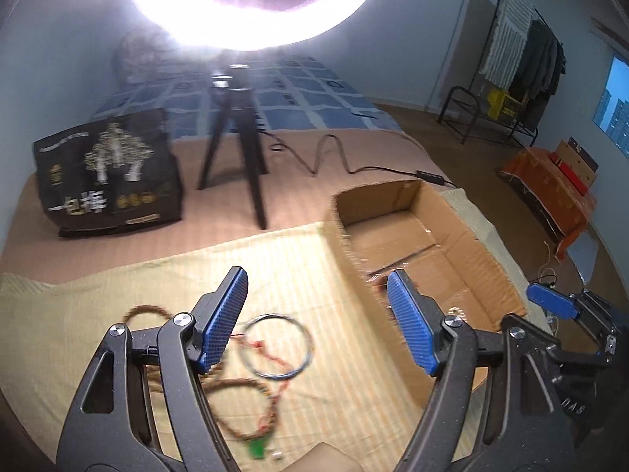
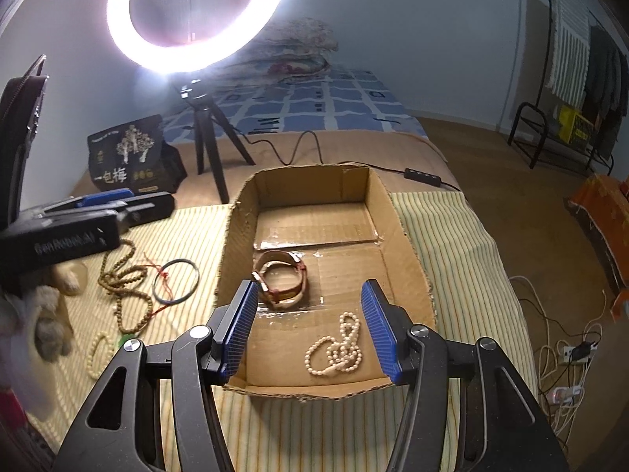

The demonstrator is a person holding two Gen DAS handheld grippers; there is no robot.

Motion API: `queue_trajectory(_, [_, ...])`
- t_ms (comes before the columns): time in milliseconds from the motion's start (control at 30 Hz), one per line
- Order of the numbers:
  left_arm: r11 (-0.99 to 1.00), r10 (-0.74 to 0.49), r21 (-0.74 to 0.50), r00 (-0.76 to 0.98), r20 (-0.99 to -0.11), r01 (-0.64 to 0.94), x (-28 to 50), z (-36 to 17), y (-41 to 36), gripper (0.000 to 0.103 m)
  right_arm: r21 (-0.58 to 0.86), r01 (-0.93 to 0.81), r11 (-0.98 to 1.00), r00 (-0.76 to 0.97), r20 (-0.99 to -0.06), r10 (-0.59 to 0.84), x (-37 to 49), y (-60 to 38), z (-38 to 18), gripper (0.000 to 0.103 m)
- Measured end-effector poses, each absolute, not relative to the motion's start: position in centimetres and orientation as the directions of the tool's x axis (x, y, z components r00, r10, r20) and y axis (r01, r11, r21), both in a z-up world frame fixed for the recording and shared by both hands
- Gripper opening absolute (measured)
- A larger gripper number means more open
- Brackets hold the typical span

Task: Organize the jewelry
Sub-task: 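Grasp the brown bead strand with the left tool while the right tool grasps the jade pendant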

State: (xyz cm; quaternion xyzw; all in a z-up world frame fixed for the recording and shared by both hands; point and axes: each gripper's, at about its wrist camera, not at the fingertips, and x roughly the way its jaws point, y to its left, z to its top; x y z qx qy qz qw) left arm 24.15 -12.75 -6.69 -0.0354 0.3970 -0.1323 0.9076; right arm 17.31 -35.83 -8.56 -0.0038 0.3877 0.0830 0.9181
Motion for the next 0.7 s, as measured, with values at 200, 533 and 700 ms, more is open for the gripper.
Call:
queue_trajectory(200, [0.977,-0.211,-0.171,0.651,-0.729,0.126,24.0,-7.1,-7.1,0.076,0.050,-0.186,0.981,0.682,-0.712,0.165,17.0,-34.2,-8.5,0.054])
queue_trajectory(533, [0.988,-0.146,-0.148,0.571,-0.808,0.044,23.8,-11.4,-1.8,0.076,0.050,-0.261,0.964,0.660,-0.719,0.216,16.8,-30.3,-8.9,0.055])
queue_trajectory(700, [0.982,-0.171,-0.189,0.506,-0.845,0.015,24.2,-13.7,-0.6,0.076,0.044,-0.292,0.956,0.641,-0.733,0.229,17.1,-28.4,-9.4,0.055])
